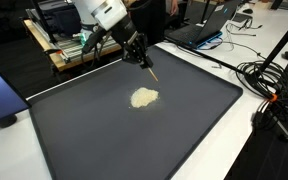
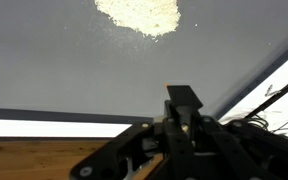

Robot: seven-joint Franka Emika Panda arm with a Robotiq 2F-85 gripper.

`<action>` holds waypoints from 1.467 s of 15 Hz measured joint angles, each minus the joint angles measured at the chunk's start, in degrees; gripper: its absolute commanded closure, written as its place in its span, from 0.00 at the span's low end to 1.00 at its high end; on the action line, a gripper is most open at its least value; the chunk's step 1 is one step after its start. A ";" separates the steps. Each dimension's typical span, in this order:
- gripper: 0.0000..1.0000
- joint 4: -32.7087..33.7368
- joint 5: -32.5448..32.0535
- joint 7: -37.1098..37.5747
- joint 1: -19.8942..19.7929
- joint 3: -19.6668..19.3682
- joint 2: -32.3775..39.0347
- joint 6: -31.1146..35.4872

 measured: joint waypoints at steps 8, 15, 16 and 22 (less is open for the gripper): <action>0.97 -1.45 -26.70 23.82 2.40 0.07 -4.04 2.89; 0.97 -1.45 -40.95 33.49 3.16 1.50 -4.02 1.37; 0.97 -1.45 -42.23 34.27 3.37 1.74 -3.90 1.08; 0.97 -1.06 -45.60 36.65 4.23 3.14 -2.93 -1.95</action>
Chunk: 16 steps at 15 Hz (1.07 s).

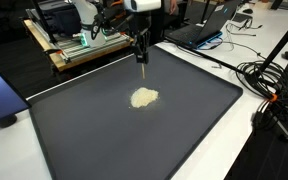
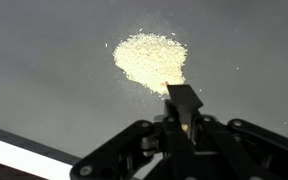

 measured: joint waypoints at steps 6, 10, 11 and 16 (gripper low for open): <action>0.97 1.47 -1.67 1.29 0.50 0.91 3.80 0.15; 0.97 2.90 -3.85 3.49 0.71 1.11 6.98 0.44; 0.97 3.25 -4.31 4.01 0.71 1.14 7.74 0.74; 0.97 4.52 -5.85 6.08 0.71 1.15 11.22 3.75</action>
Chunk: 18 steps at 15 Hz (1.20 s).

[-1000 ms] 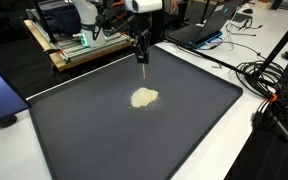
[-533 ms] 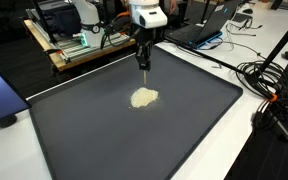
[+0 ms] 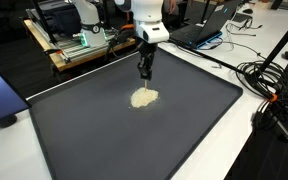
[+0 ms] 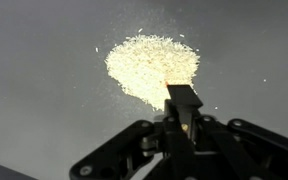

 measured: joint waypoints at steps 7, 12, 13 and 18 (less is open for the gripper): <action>0.97 1.83 -3.11 2.51 0.01 0.05 3.40 0.50; 0.97 2.50 -3.17 2.53 0.00 0.27 3.81 0.11; 0.97 2.52 -3.17 2.53 0.00 0.28 3.82 0.03; 0.97 2.57 -3.17 2.53 -0.17 0.30 3.82 -0.25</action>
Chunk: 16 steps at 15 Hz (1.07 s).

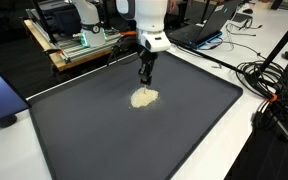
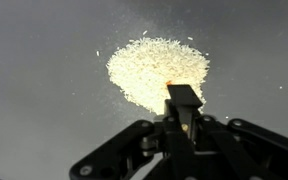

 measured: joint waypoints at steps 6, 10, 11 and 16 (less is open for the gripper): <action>0.97 0.00 0.02 0.00 -0.26 0.12 0.00 0.00; 0.97 0.04 0.14 0.00 -0.42 0.13 -0.05 -0.32; 0.97 0.06 0.26 0.00 -0.56 0.18 -0.07 -0.43; 0.97 0.04 0.38 -0.02 -1.73 0.22 -0.05 -0.44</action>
